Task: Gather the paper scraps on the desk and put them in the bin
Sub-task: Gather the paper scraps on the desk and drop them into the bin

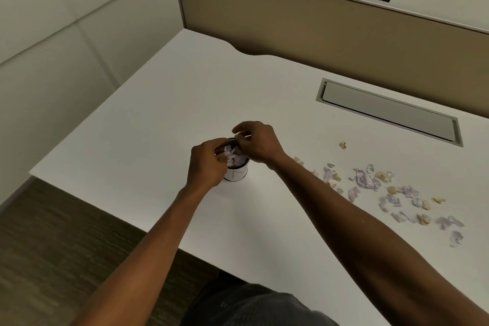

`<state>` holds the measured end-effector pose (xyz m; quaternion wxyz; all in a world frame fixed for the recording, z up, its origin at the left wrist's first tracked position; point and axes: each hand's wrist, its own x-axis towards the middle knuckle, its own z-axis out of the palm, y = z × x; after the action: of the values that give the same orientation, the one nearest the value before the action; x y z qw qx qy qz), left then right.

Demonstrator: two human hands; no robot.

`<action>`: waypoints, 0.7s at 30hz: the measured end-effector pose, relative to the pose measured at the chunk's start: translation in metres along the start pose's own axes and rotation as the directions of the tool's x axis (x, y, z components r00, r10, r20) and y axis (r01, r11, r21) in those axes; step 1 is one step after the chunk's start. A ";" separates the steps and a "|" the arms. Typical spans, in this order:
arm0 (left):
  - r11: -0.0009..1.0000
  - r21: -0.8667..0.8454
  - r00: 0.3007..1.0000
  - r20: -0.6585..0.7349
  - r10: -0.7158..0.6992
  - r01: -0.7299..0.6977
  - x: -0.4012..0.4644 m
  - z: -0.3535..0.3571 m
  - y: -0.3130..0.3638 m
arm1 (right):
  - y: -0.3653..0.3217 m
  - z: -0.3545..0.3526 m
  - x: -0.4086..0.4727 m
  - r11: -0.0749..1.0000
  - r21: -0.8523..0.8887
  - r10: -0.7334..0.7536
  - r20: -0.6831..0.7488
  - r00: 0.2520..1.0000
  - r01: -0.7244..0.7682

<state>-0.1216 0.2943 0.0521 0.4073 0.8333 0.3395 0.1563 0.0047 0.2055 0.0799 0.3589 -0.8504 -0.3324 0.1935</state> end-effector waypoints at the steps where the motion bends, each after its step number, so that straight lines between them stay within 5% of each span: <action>1: 1.000 -0.013 1.000 -0.019 0.019 -0.019 -0.001 0.001 -0.001 | -0.001 -0.001 -0.003 1.000 0.030 0.002 -0.034 0.999 -0.001; 10: 0.933 -0.198 0.954 -0.066 0.292 -0.299 -0.030 0.029 0.024 | 0.070 -0.015 -0.086 0.914 0.374 0.251 -0.207 0.946 -0.160; 16: 0.919 -0.230 0.931 0.103 0.350 -0.320 -0.029 0.085 0.034 | 0.143 -0.035 -0.162 0.786 0.487 0.545 -0.253 0.799 -0.381; 21: 0.947 -0.010 0.893 0.330 0.307 -0.321 -0.009 0.147 0.024 | 0.180 -0.056 -0.199 0.757 0.455 0.624 -0.292 0.725 -0.468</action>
<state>-0.0381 0.1937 -0.0200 0.4086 0.9003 0.1316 0.0718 -0.0270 -0.0549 0.0022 0.4932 -0.8532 0.0645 0.1573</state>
